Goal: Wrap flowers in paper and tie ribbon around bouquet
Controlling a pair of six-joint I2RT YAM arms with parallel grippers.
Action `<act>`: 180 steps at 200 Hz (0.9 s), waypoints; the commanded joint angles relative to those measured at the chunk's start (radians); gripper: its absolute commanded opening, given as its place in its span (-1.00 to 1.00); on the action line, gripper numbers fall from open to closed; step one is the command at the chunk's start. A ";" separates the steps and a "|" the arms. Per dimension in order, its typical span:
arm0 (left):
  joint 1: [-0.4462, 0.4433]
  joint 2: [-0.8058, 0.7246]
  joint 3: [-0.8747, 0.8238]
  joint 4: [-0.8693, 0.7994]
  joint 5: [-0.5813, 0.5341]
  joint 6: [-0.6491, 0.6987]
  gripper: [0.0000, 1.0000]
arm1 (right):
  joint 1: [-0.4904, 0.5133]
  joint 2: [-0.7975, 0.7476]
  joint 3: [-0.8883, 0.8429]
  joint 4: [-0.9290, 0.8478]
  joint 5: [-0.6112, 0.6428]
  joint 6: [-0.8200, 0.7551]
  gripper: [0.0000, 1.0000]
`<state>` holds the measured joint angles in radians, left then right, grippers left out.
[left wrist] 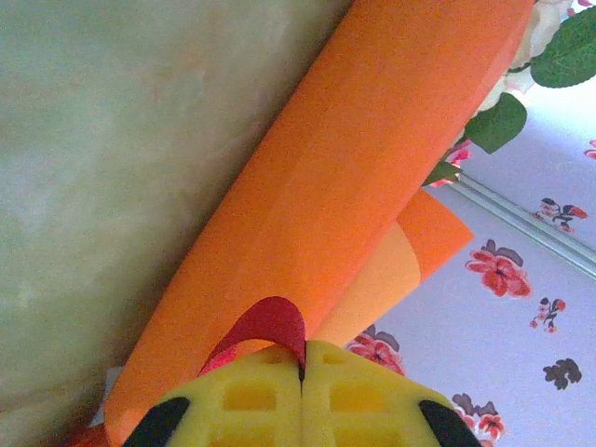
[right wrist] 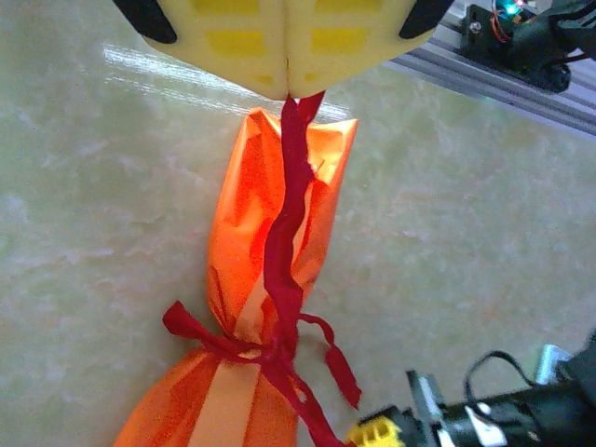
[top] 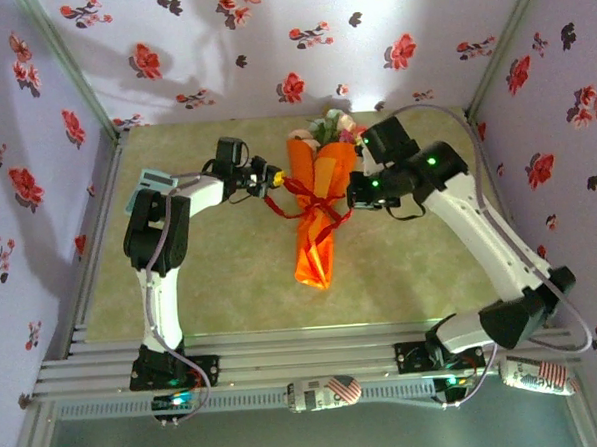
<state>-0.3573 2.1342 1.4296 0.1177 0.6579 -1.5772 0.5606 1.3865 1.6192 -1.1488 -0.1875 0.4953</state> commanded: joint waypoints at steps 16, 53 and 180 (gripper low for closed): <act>-0.004 -0.015 -0.009 -0.048 -0.020 0.040 -1.00 | -0.005 -0.107 -0.025 0.090 -0.095 -0.034 -1.00; -0.004 -0.010 -0.007 -0.048 -0.024 0.043 -1.00 | -0.004 -0.107 -0.015 0.142 -0.187 -0.020 -1.00; -0.008 -0.087 -0.011 -0.080 -0.047 0.049 -1.00 | -0.120 -0.110 -0.329 0.107 0.021 0.047 -1.00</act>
<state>-0.3580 2.1281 1.4277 0.0757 0.6304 -1.5600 0.4515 1.2335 1.3598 -1.0210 -0.2302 0.5083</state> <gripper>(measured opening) 0.054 0.062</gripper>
